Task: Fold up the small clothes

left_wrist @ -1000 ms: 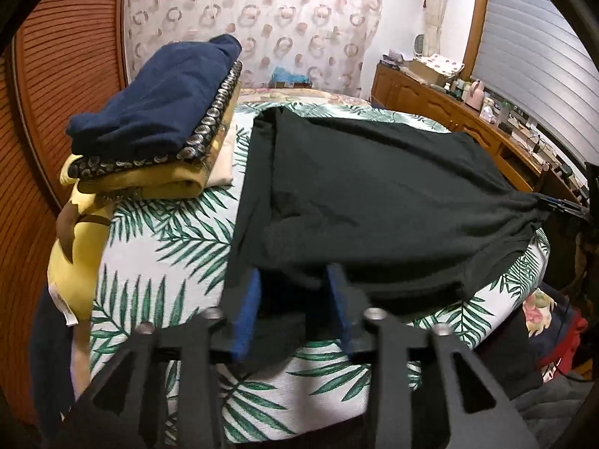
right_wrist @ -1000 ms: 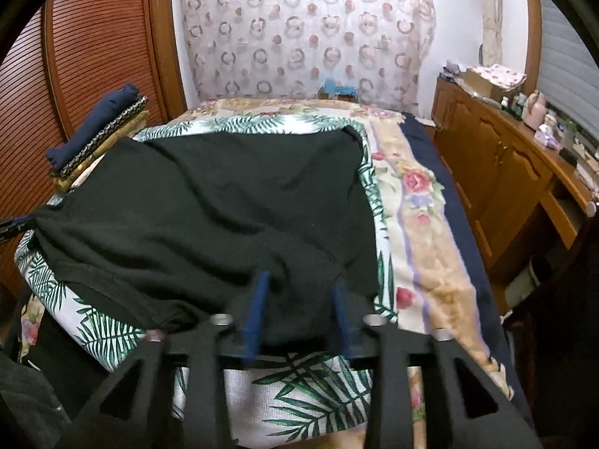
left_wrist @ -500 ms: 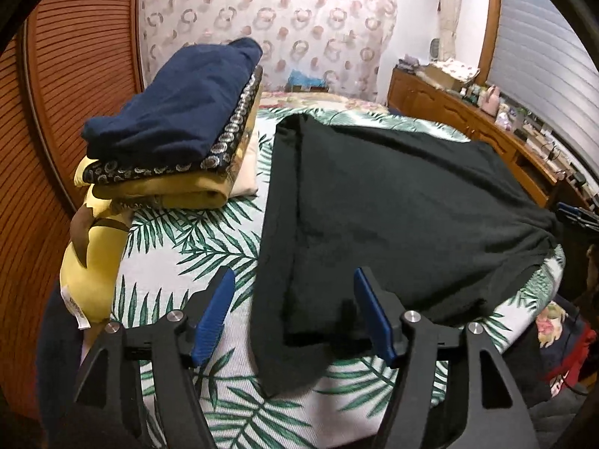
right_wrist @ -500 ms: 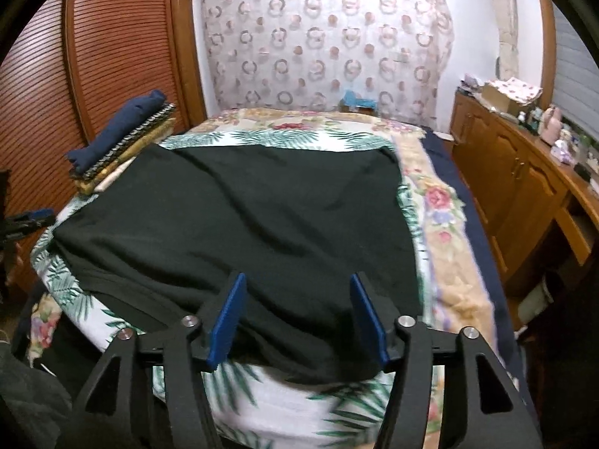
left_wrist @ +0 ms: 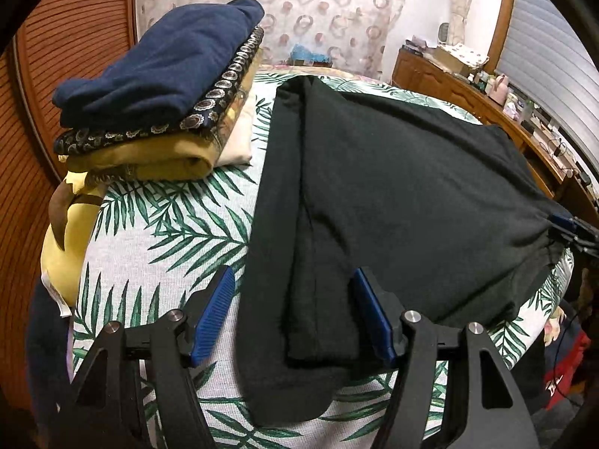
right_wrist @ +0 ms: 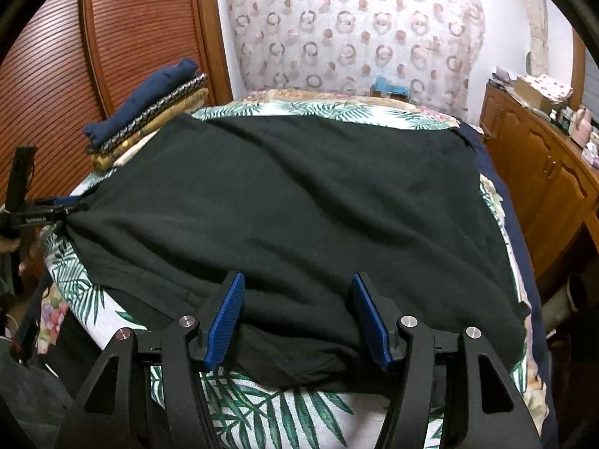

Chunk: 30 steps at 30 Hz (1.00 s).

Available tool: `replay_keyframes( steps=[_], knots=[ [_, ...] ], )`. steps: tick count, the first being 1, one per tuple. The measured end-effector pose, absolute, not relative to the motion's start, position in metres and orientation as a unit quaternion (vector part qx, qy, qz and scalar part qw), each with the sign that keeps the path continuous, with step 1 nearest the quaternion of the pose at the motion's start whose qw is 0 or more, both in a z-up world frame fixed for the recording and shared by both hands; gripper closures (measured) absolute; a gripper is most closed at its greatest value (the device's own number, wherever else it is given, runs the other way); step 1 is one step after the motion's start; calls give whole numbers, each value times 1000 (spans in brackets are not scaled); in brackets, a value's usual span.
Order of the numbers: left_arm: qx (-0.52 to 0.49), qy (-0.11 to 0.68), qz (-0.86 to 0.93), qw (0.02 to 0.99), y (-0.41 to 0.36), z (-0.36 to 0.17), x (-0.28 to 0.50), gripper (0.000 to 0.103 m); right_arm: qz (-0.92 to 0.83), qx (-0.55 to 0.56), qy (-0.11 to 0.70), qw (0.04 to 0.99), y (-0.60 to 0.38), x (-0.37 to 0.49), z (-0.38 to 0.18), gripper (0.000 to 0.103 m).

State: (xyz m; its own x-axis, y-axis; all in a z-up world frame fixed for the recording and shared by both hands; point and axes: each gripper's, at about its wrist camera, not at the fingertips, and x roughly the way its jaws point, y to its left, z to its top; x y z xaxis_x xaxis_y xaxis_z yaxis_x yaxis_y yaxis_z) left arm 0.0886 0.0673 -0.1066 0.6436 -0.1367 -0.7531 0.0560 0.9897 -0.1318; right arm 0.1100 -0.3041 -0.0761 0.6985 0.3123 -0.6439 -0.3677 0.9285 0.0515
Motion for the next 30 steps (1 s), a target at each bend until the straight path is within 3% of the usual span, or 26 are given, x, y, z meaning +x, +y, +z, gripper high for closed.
replay_keyframes(
  steps=[4, 6, 7, 9, 30],
  knots=[
    [-41, 413, -49, 909, 64, -108, 86, 36, 185, -41, 346, 919, -308, 111, -77, 41],
    [-32, 409, -56, 910, 61, -107, 83, 62, 184, -38, 347, 919, -312, 111, -77, 41],
    [-33, 409, -59, 910, 60, -107, 83, 66, 184, -37, 348, 918, -312, 111, -76, 41],
    [-43, 413, -76, 907, 60, -106, 84, 93, 186, -33, 348, 918, -313, 111, -78, 41],
    [-40, 304, -228, 924, -29, 4, 106, 95, 152, -12, 341, 928, -339, 89, -78, 41]
  ],
)
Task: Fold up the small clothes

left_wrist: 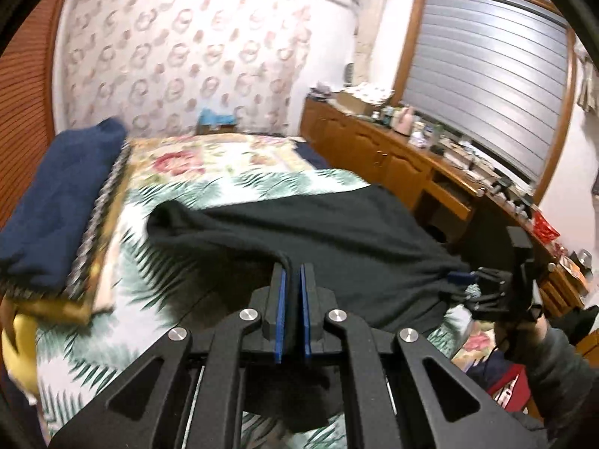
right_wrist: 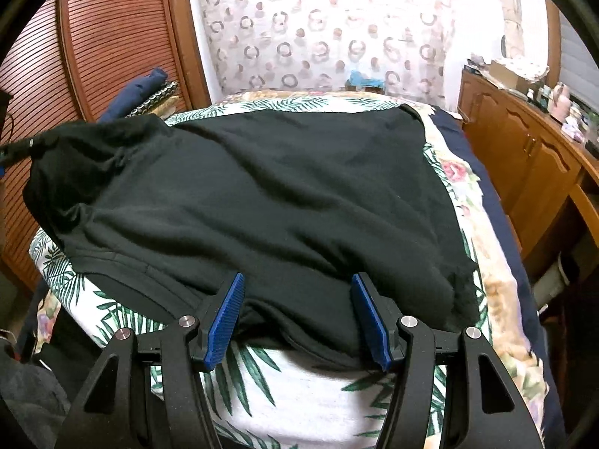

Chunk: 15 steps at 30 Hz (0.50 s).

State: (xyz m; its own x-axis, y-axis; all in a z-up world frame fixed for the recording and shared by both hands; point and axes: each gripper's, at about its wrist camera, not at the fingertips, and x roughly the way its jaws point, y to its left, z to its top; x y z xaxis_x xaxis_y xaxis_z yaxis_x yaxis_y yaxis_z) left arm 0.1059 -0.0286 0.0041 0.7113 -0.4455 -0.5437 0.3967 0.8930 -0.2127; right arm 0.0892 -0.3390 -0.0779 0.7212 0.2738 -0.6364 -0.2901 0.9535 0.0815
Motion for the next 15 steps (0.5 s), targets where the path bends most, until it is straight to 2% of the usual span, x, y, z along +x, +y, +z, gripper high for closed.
replay_keyframes(
  steps=[15],
  knots=[
    [4, 289, -314, 904, -121, 41, 128, 95, 143, 18, 329, 933, -352, 67, -76, 41]
  ],
)
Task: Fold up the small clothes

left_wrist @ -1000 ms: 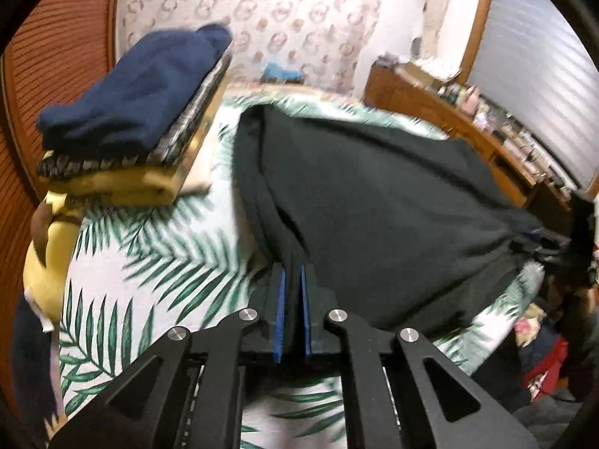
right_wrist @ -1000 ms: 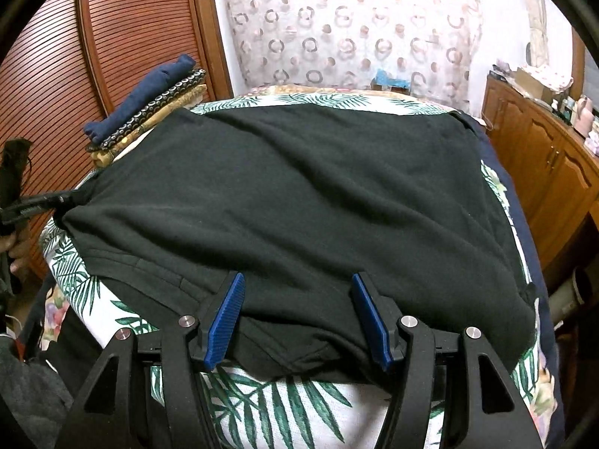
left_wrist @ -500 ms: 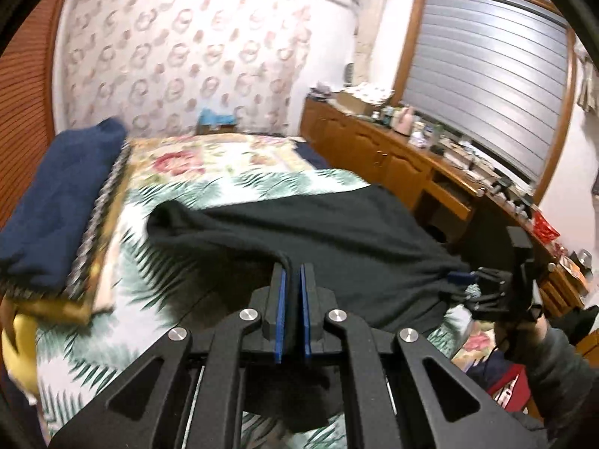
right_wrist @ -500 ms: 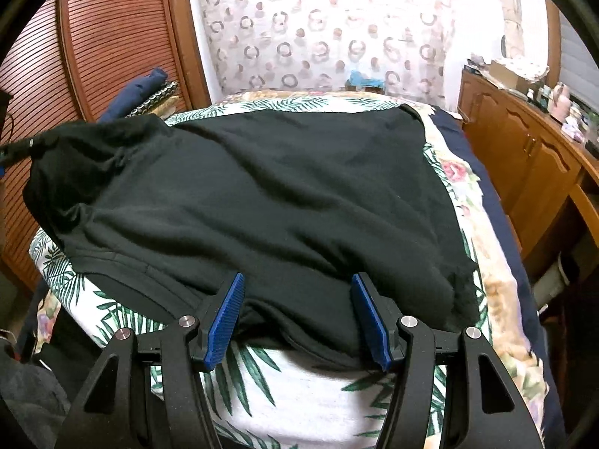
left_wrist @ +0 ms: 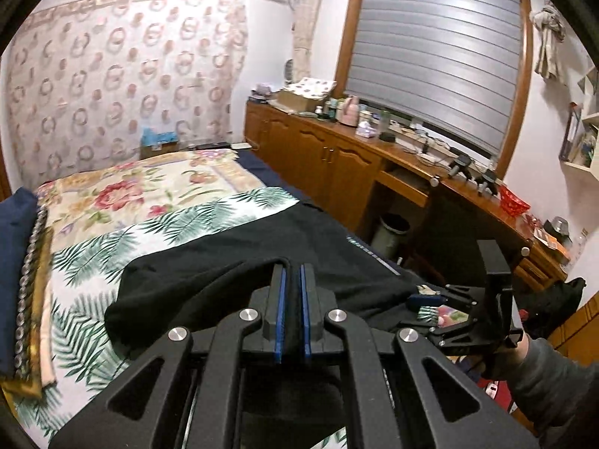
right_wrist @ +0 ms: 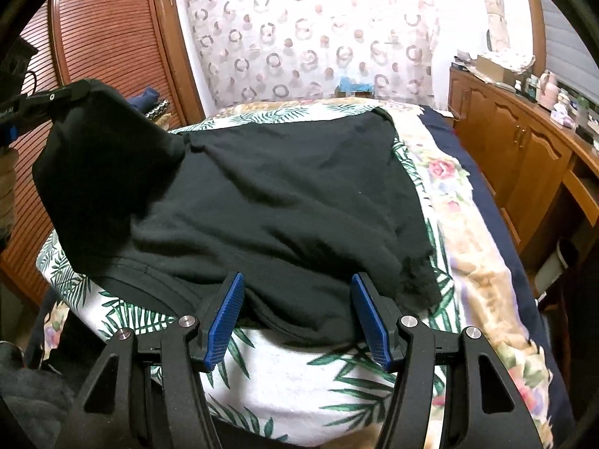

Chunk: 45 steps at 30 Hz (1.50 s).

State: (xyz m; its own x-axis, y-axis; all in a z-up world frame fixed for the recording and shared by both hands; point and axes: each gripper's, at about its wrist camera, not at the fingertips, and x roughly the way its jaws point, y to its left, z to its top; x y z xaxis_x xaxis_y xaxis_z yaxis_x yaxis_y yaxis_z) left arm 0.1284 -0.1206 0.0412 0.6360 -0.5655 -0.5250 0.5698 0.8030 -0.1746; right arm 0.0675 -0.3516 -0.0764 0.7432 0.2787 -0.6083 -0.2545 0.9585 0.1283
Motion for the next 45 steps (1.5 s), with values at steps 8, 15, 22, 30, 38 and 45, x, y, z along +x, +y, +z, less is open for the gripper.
replay_keyframes(
  steps=[8, 15, 22, 30, 38, 45],
  knots=[
    [22, 283, -354, 891, -173, 63, 138, 95, 136, 29, 318, 938, -356, 57, -73, 41],
    [53, 275, -391, 877, -231, 82, 139, 95, 127, 40, 310, 941, -362, 45, -73, 41],
    [76, 297, -397, 865, -268, 66, 147, 95, 118, 49, 310, 942, -367, 35, -75, 41],
    [87, 304, -379, 870, -259, 51, 151, 60, 108, 54, 312, 943, -376, 33, -74, 41],
    [83, 322, -339, 880, -211, 32, 164, 28, 106, 50, 306, 945, -377, 35, -67, 41],
    [85, 363, -277, 885, -161, -13, 177, 28, 117, 34, 301, 946, -366, 45, -58, 41]
  ],
)
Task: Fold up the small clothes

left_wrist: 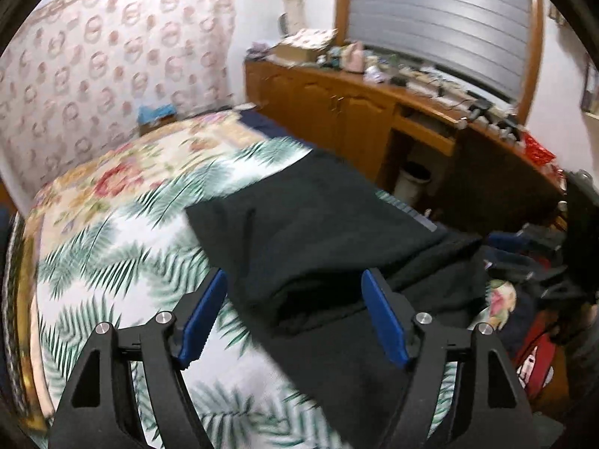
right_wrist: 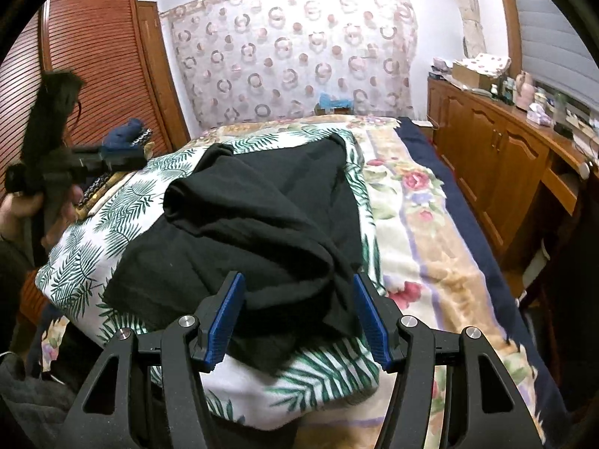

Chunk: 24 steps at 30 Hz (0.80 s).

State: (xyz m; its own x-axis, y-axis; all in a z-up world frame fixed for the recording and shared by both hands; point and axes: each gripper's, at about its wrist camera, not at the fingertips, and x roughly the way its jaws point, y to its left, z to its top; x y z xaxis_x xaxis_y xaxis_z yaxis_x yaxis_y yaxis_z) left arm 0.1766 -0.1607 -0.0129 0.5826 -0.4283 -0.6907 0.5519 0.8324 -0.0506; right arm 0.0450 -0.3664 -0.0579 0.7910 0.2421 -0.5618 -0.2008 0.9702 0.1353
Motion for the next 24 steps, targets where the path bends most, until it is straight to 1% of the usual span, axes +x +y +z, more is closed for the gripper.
replay_keyframes(
  steps=[5, 15, 20, 24],
  knots=[
    [60, 375, -254, 889, -133, -29, 170, 28, 133, 19, 295, 946, -351, 56, -48, 41],
    [28, 350, -209, 913, -88, -24, 143, 28, 205, -8, 287, 936, -297, 109, -33, 41],
    [23, 332, -191, 924, -70, -17, 134, 28, 238, -20, 305, 922, -264, 145, -36, 41],
    [28, 323, -184, 928, -65, -13, 128, 28, 246, -40, 337, 908, -245, 175, -51, 41]
  ],
)
